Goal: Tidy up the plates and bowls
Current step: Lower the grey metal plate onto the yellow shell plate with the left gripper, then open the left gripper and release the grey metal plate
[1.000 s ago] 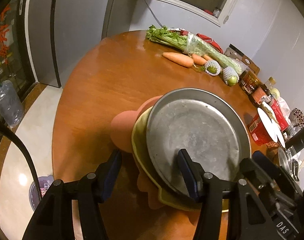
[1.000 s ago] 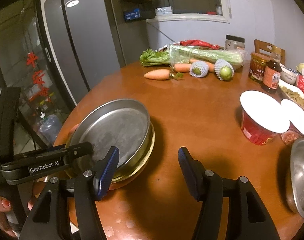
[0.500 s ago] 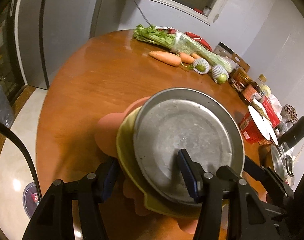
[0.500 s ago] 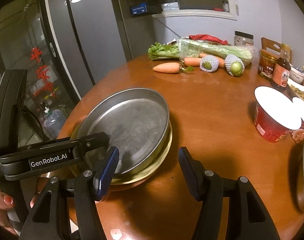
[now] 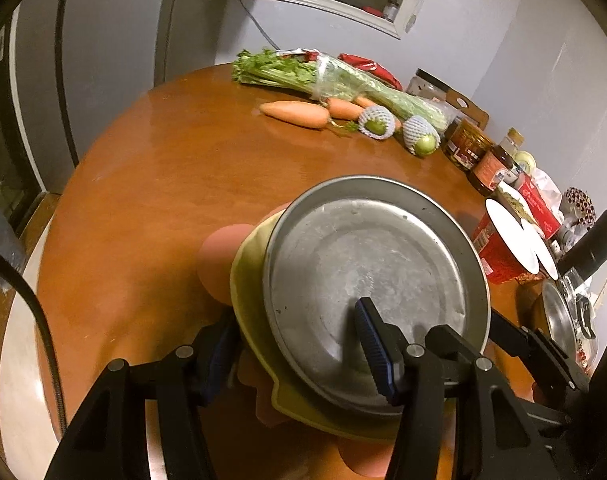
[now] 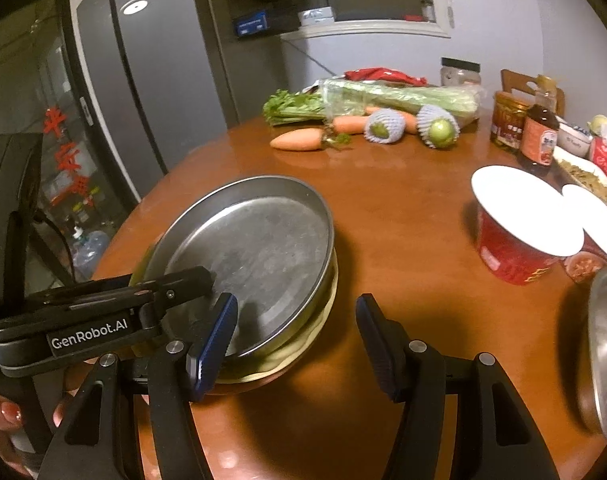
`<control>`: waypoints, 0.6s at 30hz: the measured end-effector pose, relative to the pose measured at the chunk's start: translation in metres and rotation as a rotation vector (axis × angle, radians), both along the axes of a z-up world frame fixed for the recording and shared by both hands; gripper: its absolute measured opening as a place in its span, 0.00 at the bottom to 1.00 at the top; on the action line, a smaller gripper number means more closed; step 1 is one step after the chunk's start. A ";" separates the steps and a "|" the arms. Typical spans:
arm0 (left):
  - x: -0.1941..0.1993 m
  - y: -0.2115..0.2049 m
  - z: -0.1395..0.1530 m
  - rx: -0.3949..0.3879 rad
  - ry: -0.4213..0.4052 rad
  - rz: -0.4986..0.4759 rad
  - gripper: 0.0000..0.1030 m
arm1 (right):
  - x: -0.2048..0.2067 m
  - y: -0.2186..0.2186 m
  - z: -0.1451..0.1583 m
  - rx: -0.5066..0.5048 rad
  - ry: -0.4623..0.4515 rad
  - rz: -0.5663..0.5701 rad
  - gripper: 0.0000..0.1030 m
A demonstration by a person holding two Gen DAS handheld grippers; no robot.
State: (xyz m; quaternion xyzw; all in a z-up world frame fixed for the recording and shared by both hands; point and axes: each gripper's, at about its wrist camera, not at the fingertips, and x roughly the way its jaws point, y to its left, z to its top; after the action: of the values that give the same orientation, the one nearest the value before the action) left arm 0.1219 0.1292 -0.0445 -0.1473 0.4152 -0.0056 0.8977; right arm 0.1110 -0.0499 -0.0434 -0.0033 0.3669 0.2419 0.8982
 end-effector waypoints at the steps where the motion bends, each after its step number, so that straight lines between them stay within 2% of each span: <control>1: 0.002 -0.003 0.000 0.003 0.000 -0.003 0.56 | 0.001 -0.002 0.000 0.002 -0.001 -0.003 0.62; 9: 0.020 -0.026 0.002 0.041 0.001 -0.036 0.55 | 0.013 -0.023 -0.003 0.007 -0.007 -0.050 0.62; 18: 0.032 -0.039 0.004 0.079 -0.008 -0.044 0.56 | 0.021 -0.032 -0.007 0.032 -0.001 -0.048 0.62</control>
State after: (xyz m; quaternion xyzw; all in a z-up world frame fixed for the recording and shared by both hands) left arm 0.1539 0.0907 -0.0407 -0.1027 0.4146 -0.0096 0.9041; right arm 0.1318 -0.0819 -0.0501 0.0196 0.3627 0.2260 0.9039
